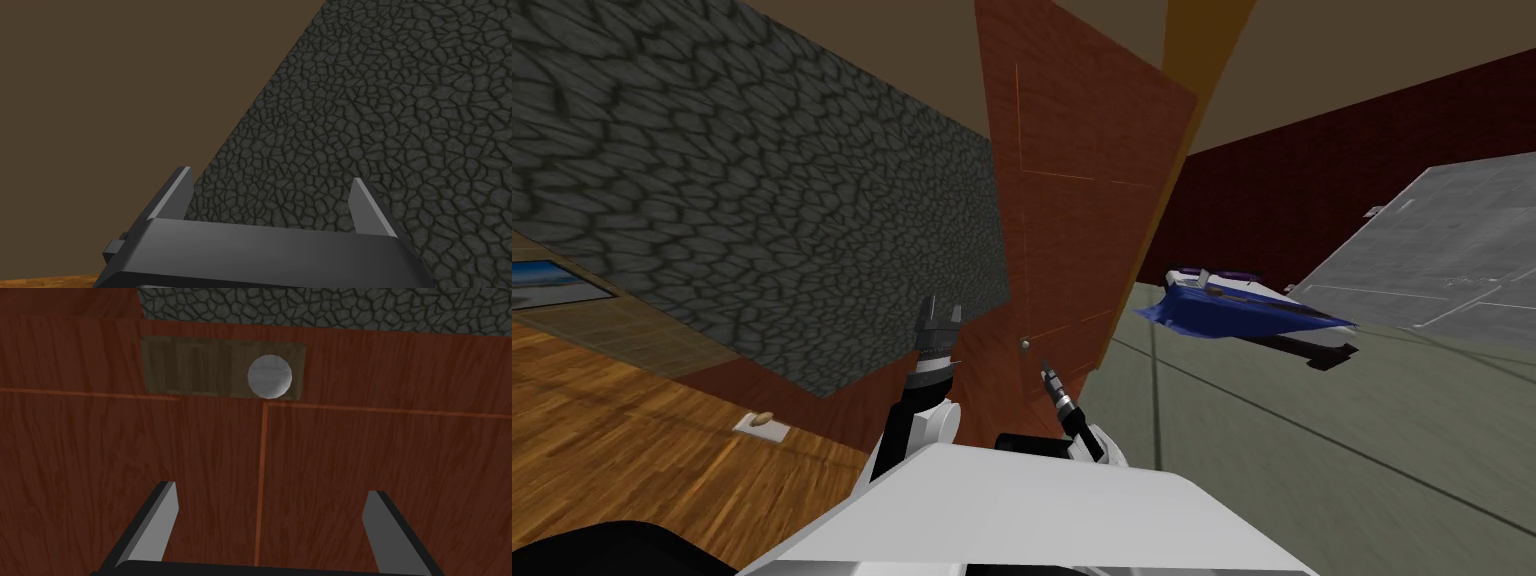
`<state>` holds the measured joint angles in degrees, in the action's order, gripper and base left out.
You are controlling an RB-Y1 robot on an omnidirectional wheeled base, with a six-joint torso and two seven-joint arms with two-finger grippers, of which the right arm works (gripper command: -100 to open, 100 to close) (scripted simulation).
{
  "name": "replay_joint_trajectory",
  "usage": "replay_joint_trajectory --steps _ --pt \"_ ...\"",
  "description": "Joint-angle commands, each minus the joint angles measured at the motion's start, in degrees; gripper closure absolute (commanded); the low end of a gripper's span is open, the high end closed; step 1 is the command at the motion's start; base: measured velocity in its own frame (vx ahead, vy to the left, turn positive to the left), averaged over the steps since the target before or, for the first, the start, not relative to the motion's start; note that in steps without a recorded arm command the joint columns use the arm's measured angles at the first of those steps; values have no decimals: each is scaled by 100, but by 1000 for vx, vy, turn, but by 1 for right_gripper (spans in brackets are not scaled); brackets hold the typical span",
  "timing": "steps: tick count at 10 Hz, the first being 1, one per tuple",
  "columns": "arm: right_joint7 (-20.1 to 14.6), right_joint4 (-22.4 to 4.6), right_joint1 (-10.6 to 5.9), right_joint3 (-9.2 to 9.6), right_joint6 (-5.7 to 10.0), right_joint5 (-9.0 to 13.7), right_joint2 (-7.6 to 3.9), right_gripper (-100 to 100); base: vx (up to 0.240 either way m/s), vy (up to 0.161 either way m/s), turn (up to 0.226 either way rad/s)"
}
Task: Push the door open
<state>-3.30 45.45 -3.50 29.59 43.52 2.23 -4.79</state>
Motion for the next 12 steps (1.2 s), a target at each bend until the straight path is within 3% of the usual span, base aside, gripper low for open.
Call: replay_joint_trajectory --steps 1,3,12 --pt "-26 41 2 24 -25 7 22 -100 -253 -58 -40" --pt "-28 25 -3 26 -12 8 29 -100 -182 -33 -19" --pt "56 -142 -75 -142 83 27 124 -100 187 103 31"
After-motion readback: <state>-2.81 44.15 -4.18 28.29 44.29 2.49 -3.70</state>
